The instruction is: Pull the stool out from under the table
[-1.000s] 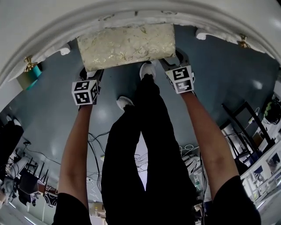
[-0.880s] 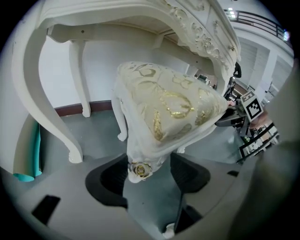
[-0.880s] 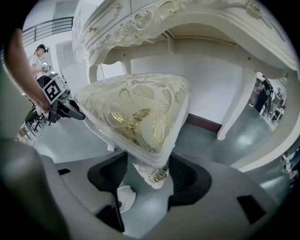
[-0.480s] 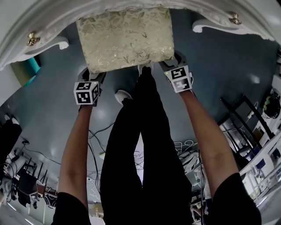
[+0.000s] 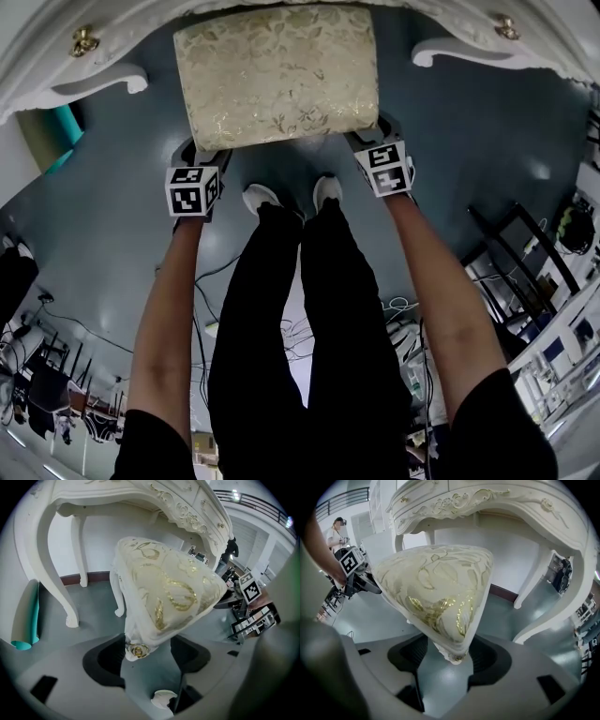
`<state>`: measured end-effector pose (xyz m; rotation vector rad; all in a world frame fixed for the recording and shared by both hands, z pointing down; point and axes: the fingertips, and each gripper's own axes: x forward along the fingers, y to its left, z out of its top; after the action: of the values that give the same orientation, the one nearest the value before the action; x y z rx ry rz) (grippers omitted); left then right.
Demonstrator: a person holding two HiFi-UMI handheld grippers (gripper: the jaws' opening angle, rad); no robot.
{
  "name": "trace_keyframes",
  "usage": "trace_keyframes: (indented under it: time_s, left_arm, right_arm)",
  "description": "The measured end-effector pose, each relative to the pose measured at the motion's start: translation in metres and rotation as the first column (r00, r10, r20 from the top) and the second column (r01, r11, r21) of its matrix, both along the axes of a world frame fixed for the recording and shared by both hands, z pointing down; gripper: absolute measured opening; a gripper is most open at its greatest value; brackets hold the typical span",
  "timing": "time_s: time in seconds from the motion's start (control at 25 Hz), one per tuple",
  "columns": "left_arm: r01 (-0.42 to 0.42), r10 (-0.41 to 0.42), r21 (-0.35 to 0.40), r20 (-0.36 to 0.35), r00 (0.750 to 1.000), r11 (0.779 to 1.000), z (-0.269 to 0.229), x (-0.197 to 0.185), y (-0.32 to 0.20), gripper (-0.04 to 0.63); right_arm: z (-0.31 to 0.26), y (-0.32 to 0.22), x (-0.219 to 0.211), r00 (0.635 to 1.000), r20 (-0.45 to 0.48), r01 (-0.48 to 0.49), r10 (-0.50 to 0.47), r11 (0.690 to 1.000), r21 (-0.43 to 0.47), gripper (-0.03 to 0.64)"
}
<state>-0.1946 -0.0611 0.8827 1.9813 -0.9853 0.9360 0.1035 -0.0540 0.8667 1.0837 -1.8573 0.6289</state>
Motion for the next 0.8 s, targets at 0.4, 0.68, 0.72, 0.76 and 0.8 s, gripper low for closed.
trace_keyframes:
  time_s: [0.4,0.68,0.72,0.76,0.8]
  left_arm:
    - [-0.022,0.023,-0.055,0.022,0.999,0.998,0.000,-0.003,0.026,0.301]
    - [-0.034,0.037,-0.069,0.046,0.998,0.997,0.001,0.007,0.066,0.301]
    - [-0.035,0.038,-0.074,0.048,0.998,0.997,0.002,0.007,0.070,0.301]
    - [-0.036,0.040,-0.079,0.050,0.998,0.996,0.002,0.007,0.073,0.301]
    - [-0.037,0.042,-0.081,0.053,0.998,0.996,0.002,0.006,0.077,0.301]
  right_arm:
    - [0.002,0.027,-0.004,1.000,0.004,0.016,-0.015,0.998,-0.057,0.287]
    - [0.003,0.063,0.007,1.000,-0.011,0.004,-0.004,0.998,-0.063,0.287]
    - [0.004,0.067,0.007,1.000,-0.013,0.002,-0.003,0.998,-0.066,0.287]
    - [0.005,0.070,0.006,1.000,-0.014,0.002,-0.003,0.998,-0.070,0.287]
    - [0.005,0.075,0.006,1.000,-0.013,0.004,-0.005,0.997,-0.075,0.287]
